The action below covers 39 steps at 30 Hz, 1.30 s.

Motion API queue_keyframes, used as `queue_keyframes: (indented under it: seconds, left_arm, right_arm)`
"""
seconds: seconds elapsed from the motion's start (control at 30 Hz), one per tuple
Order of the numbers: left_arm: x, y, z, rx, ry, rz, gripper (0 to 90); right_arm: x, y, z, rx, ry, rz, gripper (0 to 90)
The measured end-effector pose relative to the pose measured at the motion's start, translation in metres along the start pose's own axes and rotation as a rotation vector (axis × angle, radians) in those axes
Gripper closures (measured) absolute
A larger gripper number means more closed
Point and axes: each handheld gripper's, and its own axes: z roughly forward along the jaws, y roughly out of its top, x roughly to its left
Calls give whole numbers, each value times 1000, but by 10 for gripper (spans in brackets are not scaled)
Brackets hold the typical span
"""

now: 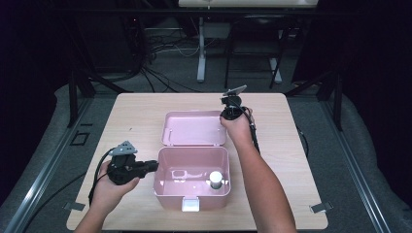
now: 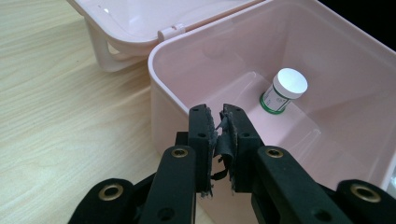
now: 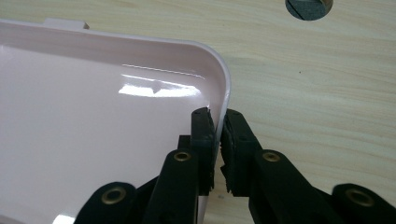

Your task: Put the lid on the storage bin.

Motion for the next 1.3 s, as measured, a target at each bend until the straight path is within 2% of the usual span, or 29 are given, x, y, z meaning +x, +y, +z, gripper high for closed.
queue_keyframes:
  seconds: [0.27, 0.43, 0.77, 1.07, 1.3]
  left_arm:
    - [0, 0, 0, 2, 4, 5, 826]
    - [0, 0, 0, 0, 6, 2, 826]
    - [-1, 1, 0, -1, 10, 0, 831]
    - [-1, 1, 0, 0, 11, 0, 832]
    - [0, 1, 0, -3, 9, -3, 836]
  right_arm:
    - [0, 0, -5, -22, 4, -1, 844]
    - [-1, 1, -14, -55, 21, 9, 849]
    - [0, 0, -29, -114, 32, -11, 852]
    - [3, 2, -40, -125, 33, -23, 856]
    - [3, 2, -43, -129, 35, -26, 857]
